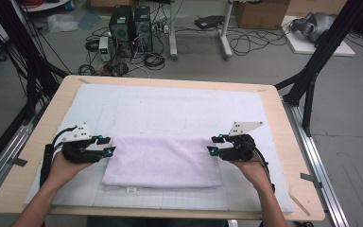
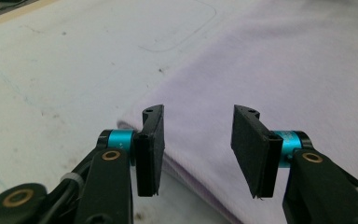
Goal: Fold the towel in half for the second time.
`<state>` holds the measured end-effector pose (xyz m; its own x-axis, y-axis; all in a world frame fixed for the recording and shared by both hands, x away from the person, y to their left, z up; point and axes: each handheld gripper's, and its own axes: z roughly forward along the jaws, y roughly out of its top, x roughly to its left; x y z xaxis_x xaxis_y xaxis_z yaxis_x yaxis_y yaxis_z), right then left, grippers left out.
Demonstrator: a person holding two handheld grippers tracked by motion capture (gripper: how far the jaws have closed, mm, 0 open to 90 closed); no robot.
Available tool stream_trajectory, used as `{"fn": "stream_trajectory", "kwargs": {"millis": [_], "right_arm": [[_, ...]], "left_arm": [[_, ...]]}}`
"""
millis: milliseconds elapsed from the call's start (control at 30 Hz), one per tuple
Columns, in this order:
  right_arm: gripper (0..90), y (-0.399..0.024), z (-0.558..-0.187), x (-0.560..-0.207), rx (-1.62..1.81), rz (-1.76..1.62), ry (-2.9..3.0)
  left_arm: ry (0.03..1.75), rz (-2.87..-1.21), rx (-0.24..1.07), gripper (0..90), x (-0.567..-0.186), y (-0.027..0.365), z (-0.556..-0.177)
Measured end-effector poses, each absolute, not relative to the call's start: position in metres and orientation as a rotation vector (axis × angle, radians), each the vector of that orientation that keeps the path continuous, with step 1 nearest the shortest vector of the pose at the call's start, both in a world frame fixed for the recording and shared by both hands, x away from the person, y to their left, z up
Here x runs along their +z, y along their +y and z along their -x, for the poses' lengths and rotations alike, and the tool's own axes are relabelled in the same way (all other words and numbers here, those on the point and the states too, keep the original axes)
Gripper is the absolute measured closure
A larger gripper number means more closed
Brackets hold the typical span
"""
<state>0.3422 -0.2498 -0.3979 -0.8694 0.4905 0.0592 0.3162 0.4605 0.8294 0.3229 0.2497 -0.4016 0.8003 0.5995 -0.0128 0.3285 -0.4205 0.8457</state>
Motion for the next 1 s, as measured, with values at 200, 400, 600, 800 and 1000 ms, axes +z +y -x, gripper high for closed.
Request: {"fn": "stream_trajectory", "kwargs": {"millis": [200, 400, 600, 800, 1000], "right_arm": [[51.9, -0.247, -0.364, -0.394, 1.337, -0.715, 2.509], [48.9, -0.246, -0.375, -0.400, 1.321, -0.750, 2.501], [46.3, -0.242, -0.379, -0.408, 1.302, -0.773, 2.516], [44.3, -0.244, -0.381, -0.417, 1.272, -0.795, 2.516], [44.0, -0.244, -0.389, -0.427, 1.244, -0.830, 2.546]], "left_arm": [[0.707, -2.026, 0.361, 51.5, -0.399, 0.242, -0.346], [0.770, -2.014, 0.353, 51.5, -0.407, 0.246, -0.359], [0.777, -2.015, 0.370, 51.6, -0.413, 0.245, -0.364], [0.808, -2.020, 0.363, 50.5, -0.419, 0.246, -0.370], [0.861, -2.082, 0.328, 49.5, -0.435, 0.243, -0.380]]}}
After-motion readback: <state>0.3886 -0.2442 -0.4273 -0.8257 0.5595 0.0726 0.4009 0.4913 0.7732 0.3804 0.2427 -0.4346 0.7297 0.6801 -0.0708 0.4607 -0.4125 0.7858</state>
